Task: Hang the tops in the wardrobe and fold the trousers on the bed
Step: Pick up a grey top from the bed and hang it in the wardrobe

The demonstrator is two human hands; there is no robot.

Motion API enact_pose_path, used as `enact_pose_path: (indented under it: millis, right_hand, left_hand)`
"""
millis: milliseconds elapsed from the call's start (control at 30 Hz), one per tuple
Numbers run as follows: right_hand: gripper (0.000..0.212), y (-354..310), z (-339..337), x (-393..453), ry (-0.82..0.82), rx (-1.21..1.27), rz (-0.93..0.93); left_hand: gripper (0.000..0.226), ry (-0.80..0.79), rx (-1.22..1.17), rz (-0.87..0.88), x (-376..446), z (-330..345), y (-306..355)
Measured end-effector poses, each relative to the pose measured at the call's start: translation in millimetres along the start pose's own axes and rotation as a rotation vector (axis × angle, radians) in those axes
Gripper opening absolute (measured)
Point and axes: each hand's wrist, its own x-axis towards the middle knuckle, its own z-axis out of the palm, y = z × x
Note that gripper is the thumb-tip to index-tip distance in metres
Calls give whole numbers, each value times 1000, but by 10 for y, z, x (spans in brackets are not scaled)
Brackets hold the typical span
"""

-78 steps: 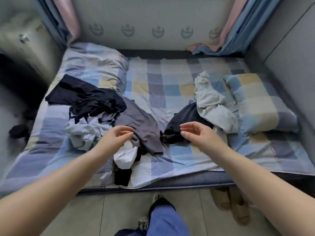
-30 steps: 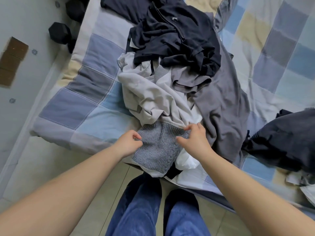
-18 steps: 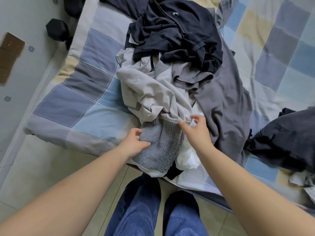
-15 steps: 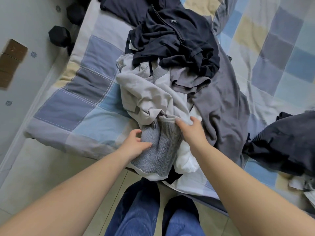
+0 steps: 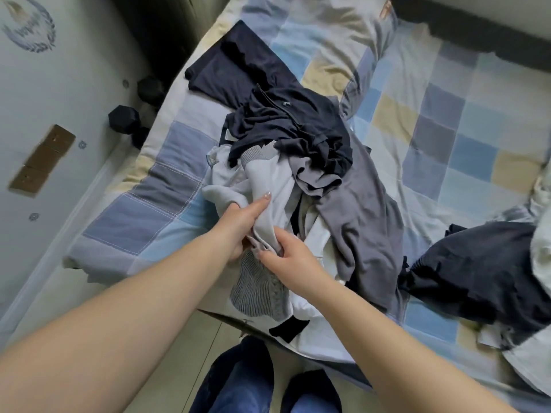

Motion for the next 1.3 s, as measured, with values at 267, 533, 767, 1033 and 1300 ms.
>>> enact_pose_path:
  millis: [267, 533, 767, 1033, 1300]
  right_hand:
    - [35, -557, -517, -238, 226, 55, 74]
    - [25, -1274, -931, -136, 268, -134, 277]
    - [17, -1566, -1120, -680, 354, 13, 98]
    - [34, -2345, -1489, -1679, 271, 84, -329]
    - [38, -2803, -1871, -2492, 340, -46, -708]
  left_hand:
    - [62, -96, 217, 288, -711, 125, 270]
    - [39, -269, 341, 495, -1570, 393, 393]
    - [37, -252, 433, 610, -2233, 636, 369]
    - [39, -156, 628, 723, -2864, 1039, 631]
    - [11, -14, 493, 1231, -3229, 917, 869]
